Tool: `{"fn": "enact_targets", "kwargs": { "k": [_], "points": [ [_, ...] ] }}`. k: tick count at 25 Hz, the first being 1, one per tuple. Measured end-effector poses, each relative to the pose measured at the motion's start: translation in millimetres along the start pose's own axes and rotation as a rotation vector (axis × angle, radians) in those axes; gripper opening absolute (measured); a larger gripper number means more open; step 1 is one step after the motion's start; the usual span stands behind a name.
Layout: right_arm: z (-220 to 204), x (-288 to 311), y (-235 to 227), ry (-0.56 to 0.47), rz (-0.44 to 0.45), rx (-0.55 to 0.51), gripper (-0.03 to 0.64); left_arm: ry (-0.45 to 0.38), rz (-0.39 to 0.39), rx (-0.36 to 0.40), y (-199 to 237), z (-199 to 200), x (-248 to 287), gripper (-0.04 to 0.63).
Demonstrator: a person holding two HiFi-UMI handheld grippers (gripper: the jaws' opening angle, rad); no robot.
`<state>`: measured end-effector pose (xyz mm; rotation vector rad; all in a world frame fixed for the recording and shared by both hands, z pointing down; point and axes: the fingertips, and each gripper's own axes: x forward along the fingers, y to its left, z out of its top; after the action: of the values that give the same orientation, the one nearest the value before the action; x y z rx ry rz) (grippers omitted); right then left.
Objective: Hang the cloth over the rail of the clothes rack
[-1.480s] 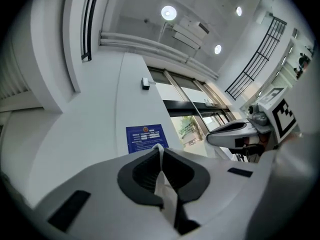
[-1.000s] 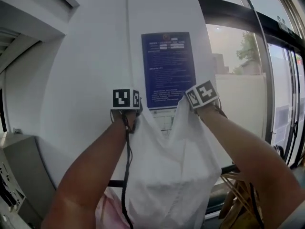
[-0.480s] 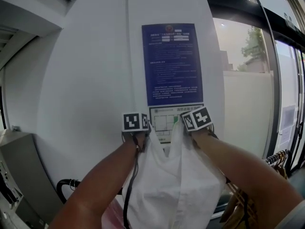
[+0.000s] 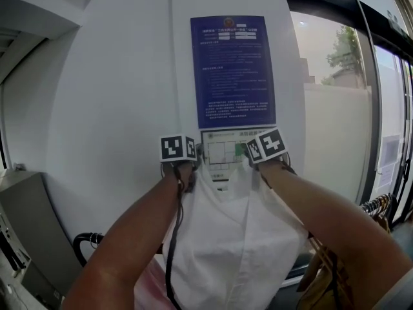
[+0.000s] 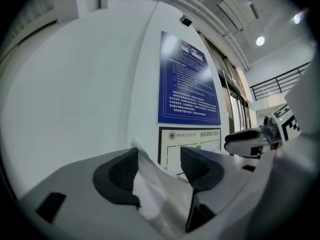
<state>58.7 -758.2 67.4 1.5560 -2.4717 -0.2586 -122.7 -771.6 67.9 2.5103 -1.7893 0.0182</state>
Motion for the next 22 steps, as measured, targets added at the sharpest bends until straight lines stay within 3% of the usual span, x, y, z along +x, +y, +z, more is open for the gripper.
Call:
{"fn": "enact_targets", "kwargs": {
  "k": [4, 9, 16, 19, 22],
  "points": [
    [-0.7, -1.0, -3.2, 0.005, -0.009, -0.015, 0.16, 0.028, -0.028, 0.009, 1.6, 1.5, 1.0, 0.312],
    [2.2, -4.2, 7.0, 0.01, 0.009, -0.047, 0.16, 0.157, -0.128, 0.151, -14.9, -0.3, 4.4, 0.33],
    [7.6, -16.3, 7.2, -0.001, 0.006, -0.058, 0.16, 0.037, -0.052, 0.09, 8.5, 36.3, -24.9, 0.33],
    [21.4, -32.8, 13.2, -0.022, 0.027, -0.053, 0.16, -0.02, -0.109, 0.057, -11.6, 45.9, -51.1, 0.33],
    [43.4, -63.9, 34.0, -0.069, 0.085, -0.056, 0.16, -0.087, -0.201, 0.09, -48.1, 60.9, -97.4, 0.328]
  ]
}}
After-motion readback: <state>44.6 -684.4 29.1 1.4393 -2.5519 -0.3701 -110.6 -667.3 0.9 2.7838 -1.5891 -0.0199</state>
